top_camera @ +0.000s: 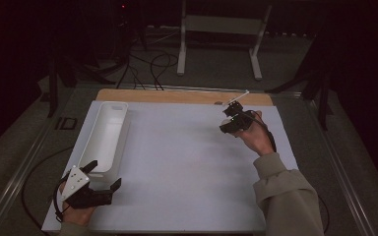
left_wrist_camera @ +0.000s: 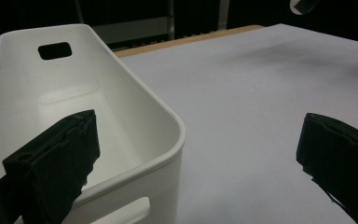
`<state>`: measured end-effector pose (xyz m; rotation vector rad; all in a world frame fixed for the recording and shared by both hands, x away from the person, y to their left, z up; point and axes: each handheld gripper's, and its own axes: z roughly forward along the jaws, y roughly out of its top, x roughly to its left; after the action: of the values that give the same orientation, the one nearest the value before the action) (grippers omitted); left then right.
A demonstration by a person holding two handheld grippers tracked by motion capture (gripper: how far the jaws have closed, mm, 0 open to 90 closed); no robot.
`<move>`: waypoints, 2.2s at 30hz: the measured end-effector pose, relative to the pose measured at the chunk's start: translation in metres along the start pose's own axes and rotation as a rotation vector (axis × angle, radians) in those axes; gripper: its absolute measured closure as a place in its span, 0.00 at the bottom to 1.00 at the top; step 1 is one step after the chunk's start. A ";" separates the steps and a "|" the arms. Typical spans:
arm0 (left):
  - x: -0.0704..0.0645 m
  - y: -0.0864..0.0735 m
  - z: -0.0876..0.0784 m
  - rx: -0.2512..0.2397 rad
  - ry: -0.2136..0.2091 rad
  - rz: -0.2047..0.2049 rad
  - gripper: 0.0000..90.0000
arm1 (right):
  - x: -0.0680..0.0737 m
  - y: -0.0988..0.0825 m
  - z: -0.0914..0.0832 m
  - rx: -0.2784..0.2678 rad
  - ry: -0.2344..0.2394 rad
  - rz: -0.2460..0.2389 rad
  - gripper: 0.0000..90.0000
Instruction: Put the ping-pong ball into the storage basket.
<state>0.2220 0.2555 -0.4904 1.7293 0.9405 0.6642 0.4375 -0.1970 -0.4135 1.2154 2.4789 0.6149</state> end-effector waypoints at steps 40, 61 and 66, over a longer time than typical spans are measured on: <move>0.000 0.000 0.000 0.001 0.000 0.000 0.00 | 0.020 0.018 -0.018 -0.055 0.002 -0.080 0.56; 0.000 0.000 0.000 0.001 0.000 0.001 0.00 | 0.029 0.021 -0.019 -0.072 0.026 -0.106 0.56; 0.000 0.000 0.000 0.001 -0.001 0.001 0.00 | 0.032 0.022 -0.019 -0.074 0.032 -0.110 0.56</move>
<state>0.2219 0.2555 -0.4903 1.7315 0.9397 0.6642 0.4244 -0.1641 -0.3891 1.0417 2.5062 0.6955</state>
